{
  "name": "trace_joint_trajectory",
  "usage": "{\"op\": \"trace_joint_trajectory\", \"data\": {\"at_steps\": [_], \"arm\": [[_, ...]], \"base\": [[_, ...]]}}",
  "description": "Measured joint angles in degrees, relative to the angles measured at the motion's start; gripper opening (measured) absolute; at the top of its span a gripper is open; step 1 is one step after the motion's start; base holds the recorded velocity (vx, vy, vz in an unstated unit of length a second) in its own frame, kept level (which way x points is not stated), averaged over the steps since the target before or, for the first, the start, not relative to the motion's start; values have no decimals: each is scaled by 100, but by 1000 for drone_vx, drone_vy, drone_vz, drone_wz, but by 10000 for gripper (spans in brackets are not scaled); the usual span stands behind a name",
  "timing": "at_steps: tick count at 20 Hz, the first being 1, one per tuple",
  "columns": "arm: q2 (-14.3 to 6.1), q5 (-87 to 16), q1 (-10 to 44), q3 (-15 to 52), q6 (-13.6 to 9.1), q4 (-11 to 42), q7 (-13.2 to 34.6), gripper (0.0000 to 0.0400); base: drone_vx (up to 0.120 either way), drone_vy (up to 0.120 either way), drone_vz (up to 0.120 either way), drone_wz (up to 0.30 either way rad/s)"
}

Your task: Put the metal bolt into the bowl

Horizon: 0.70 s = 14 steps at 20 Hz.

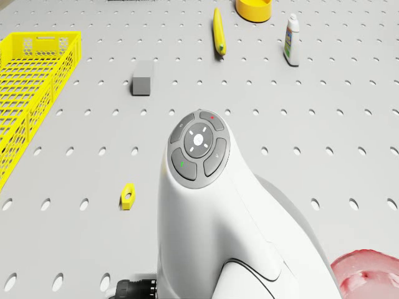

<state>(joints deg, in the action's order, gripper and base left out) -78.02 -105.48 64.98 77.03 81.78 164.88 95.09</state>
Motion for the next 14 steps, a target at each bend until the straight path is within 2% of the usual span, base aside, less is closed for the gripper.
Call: {"op": "trace_joint_trajectory", "data": {"at_steps": [4, 6, 8, 11, 14], "arm": [[-70, 31, 18, 14, 65, -4, 16, 400], [-104, 46, 26, 21, 97, -6, 23, 400], [-137, 61, 34, 27, 128, -7, 30, 400], [-186, 82, 46, 37, 173, -10, 40, 400], [-232, 102, 57, 45, 217, -12, 50, 400]], "base": [[120, 0, -20, 0], [120, -100, 0, 0], [120, 0, 0, 0], [120, 0, -93, 0], [120, 0, 0, 0]]}}
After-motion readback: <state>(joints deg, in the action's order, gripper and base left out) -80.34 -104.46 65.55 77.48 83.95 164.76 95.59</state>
